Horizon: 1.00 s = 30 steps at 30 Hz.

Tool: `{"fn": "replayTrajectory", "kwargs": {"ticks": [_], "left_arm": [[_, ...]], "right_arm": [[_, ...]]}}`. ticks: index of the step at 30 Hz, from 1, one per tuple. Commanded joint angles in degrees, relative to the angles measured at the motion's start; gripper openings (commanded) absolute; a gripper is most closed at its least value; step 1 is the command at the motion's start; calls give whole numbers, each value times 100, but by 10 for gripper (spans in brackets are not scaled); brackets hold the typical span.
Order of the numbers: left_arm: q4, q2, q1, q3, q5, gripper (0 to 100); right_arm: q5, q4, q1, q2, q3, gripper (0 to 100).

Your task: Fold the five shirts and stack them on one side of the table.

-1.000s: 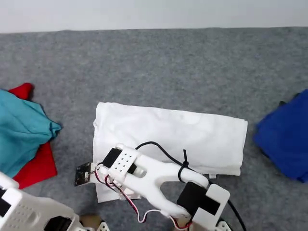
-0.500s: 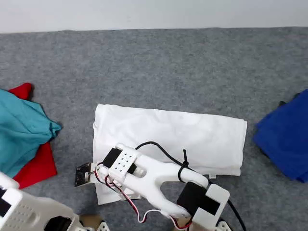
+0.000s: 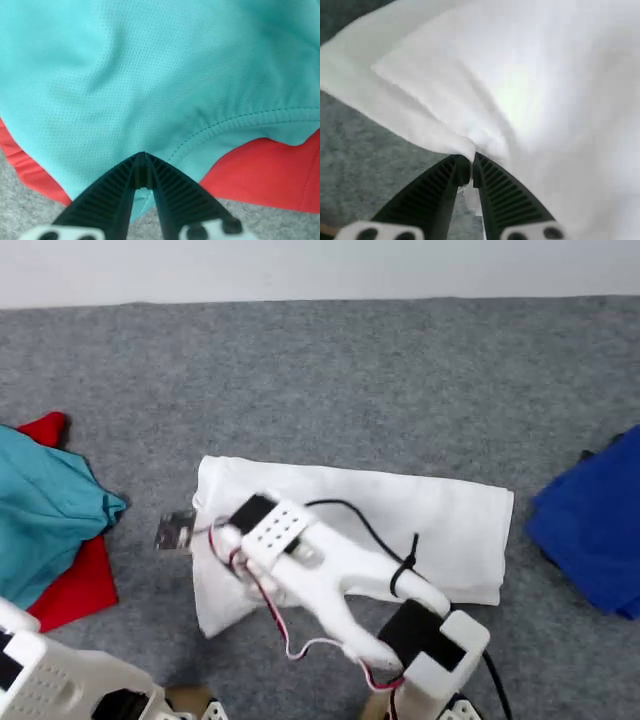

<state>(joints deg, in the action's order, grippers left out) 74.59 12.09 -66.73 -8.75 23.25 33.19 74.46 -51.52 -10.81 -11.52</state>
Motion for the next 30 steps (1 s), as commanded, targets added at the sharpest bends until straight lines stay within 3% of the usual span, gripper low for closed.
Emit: {"fn": "replayTrajectory", "kwargs": {"ticks": [1, 11, 30], "left_arm": [[-70, -378, 9, 31, 62, 2], [-70, -378, 18, 31, 62, 2], [-220, -343, 35, 13, 70, 2]], "right_arm": [[62, -57, 356, 40, 571, 10], [334, -75, 1121, -620, 1275, 10], [334, -4, 1807, -1332, 2048, 25]]}}
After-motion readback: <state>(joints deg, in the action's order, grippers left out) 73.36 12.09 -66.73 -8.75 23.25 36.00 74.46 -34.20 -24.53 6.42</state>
